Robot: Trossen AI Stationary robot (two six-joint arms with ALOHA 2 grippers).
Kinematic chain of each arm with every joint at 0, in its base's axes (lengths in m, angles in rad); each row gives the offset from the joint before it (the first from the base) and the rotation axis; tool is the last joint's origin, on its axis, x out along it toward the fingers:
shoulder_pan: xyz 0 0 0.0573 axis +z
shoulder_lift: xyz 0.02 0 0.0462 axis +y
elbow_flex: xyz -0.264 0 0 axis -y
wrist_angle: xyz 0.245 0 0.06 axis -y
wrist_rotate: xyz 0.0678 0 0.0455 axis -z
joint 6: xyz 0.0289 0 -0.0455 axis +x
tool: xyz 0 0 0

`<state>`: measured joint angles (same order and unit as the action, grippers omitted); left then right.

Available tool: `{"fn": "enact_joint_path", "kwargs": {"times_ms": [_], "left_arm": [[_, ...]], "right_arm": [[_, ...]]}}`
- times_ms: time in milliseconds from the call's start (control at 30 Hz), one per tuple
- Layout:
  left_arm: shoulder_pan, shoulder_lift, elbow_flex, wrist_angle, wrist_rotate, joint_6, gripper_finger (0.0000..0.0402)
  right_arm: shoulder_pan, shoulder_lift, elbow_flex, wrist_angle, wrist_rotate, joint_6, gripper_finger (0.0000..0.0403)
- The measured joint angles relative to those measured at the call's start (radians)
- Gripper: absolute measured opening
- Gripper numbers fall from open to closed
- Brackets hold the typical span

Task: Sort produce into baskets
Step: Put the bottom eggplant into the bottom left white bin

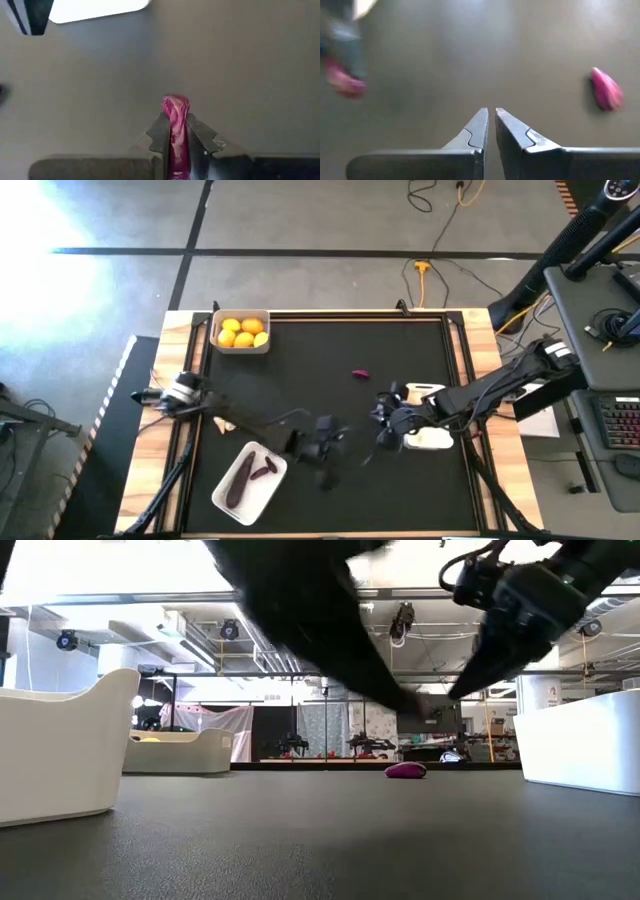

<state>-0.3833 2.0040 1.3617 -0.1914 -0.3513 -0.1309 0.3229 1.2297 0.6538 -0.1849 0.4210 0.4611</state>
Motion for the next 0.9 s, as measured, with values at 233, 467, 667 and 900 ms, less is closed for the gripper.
{"fn": "enact_joint_path", "kwargs": {"times_ms": [233,467,667,900], "left_arm": [[-0.202,-0.208,0.005,-0.336,-0.016,-0.359,0.0022],[-0.346,-0.322,0.016,-0.639,0.121,-0.919,0.0022],[-0.382,-0.35,0.054,-0.834,0.311,-1.316,0.0022],[-0.382,-0.301,0.04,-0.953,0.281,-1.444,0.0022]], "right_arm": [[0.006,0.157,-0.03,0.415,-0.021,-0.111,0.0027],[0.006,0.386,-0.006,0.597,-0.148,-0.192,0.0027],[-0.014,0.506,0.034,0.641,-0.152,-0.258,0.0027],[-0.029,0.517,0.075,0.639,-0.163,-0.3,0.0027]]}}
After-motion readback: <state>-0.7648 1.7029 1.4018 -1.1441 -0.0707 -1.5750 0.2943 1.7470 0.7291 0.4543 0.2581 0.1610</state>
